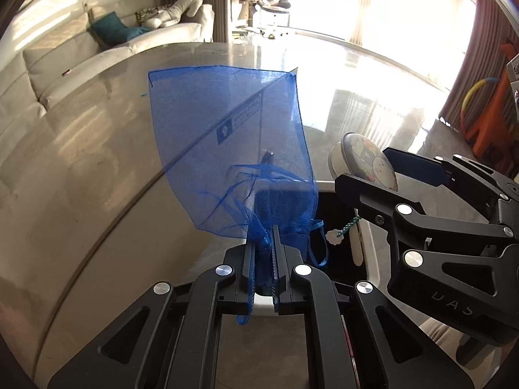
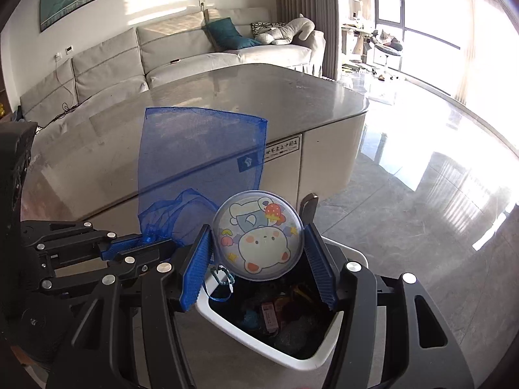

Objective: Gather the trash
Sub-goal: 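Carry mesh bag and tin over the bin and open both tools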

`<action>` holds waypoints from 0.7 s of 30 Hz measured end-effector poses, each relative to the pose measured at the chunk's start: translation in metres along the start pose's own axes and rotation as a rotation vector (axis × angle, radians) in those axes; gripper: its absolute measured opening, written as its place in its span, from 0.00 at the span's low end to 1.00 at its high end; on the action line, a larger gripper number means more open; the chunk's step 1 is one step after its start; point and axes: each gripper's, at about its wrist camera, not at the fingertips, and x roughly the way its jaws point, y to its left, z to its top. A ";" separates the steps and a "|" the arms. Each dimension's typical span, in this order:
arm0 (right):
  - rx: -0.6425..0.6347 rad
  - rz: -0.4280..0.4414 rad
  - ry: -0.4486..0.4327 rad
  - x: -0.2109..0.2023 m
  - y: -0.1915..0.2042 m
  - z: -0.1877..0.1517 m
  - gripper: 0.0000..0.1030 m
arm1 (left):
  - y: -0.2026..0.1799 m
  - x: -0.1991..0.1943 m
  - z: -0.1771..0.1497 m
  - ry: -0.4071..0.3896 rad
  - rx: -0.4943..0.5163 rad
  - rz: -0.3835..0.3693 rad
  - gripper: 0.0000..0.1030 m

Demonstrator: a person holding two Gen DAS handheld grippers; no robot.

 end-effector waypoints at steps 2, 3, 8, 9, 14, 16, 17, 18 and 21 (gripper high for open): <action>0.007 -0.014 0.007 0.000 -0.010 -0.006 0.56 | -0.014 0.008 -0.001 0.015 0.014 -0.009 0.07; 0.009 -0.021 0.007 0.001 -0.014 -0.009 0.56 | -0.020 0.012 -0.001 0.023 0.019 -0.009 0.07; 0.029 -0.038 0.018 0.003 -0.032 -0.025 0.56 | -0.036 0.029 -0.003 0.063 0.040 -0.025 0.07; 0.033 -0.040 0.023 0.006 -0.034 -0.027 0.56 | -0.035 0.032 -0.002 0.071 0.044 -0.026 0.07; 0.048 -0.039 0.045 0.021 -0.047 -0.033 0.56 | -0.041 0.052 -0.006 0.107 0.060 -0.027 0.07; 0.051 -0.041 0.061 0.027 -0.049 -0.036 0.57 | -0.043 0.060 -0.007 0.123 0.061 -0.027 0.08; 0.051 -0.043 0.069 0.030 -0.049 -0.037 0.57 | -0.045 0.064 -0.007 0.138 0.063 -0.033 0.12; 0.049 -0.038 0.078 0.033 -0.053 -0.039 0.58 | -0.049 0.070 -0.006 0.155 0.069 -0.039 0.18; 0.069 -0.034 0.121 0.045 -0.060 -0.042 0.95 | -0.052 0.080 -0.011 0.180 0.105 0.034 0.95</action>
